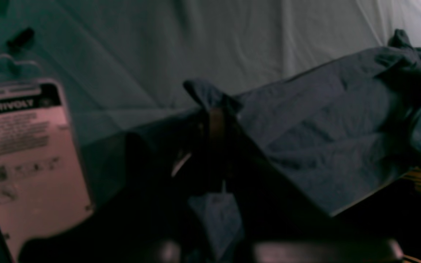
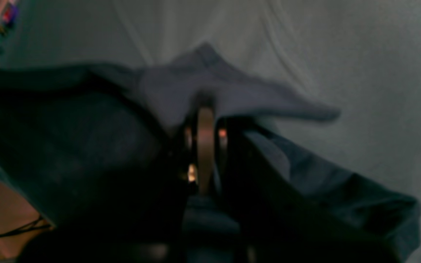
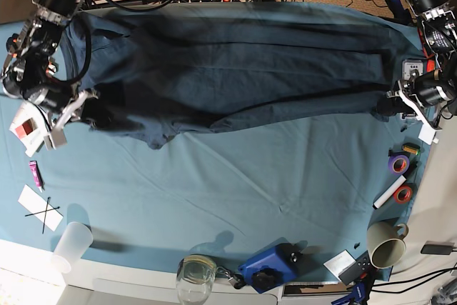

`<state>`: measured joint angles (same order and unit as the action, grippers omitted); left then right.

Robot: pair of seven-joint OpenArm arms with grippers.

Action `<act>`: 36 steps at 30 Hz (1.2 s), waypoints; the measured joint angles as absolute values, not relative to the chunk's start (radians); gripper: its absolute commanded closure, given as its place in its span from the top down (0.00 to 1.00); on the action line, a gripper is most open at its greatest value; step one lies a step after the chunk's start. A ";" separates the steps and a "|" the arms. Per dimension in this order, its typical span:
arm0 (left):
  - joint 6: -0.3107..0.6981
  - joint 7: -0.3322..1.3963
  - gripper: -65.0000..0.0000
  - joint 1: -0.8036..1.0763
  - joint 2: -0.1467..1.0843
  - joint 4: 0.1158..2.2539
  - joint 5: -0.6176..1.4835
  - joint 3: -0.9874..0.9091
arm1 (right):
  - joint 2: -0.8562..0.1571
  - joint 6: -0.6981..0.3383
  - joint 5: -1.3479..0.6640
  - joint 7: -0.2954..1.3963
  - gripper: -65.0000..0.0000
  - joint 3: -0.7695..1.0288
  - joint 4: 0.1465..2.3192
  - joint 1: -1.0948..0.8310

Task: Fold the T-shirt properly
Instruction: 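Grasp the shirt's long edge with both grippers and fold it over lengthwise, then lay the folded strip down and release with both grippers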

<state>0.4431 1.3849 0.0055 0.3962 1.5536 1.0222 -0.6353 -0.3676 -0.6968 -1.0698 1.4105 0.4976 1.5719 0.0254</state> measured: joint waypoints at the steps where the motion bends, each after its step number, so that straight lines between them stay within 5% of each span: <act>1: 0.443 1.385 0.00 0.006 0.397 1.554 1.023 -0.635 | -0.368 -0.696 -1.073 1.411 0.00 0.504 1.572 0.016; 11: 0.443 1.385 0.00 0.093 0.422 1.646 1.027 -0.652 | -0.366 -0.697 -1.170 1.417 0.00 0.658 1.573 -0.020; 36: 0.443 1.387 0.00 0.262 0.429 1.708 1.023 -0.662 | -0.359 -0.697 -1.206 1.417 0.00 0.700 1.748 -0.291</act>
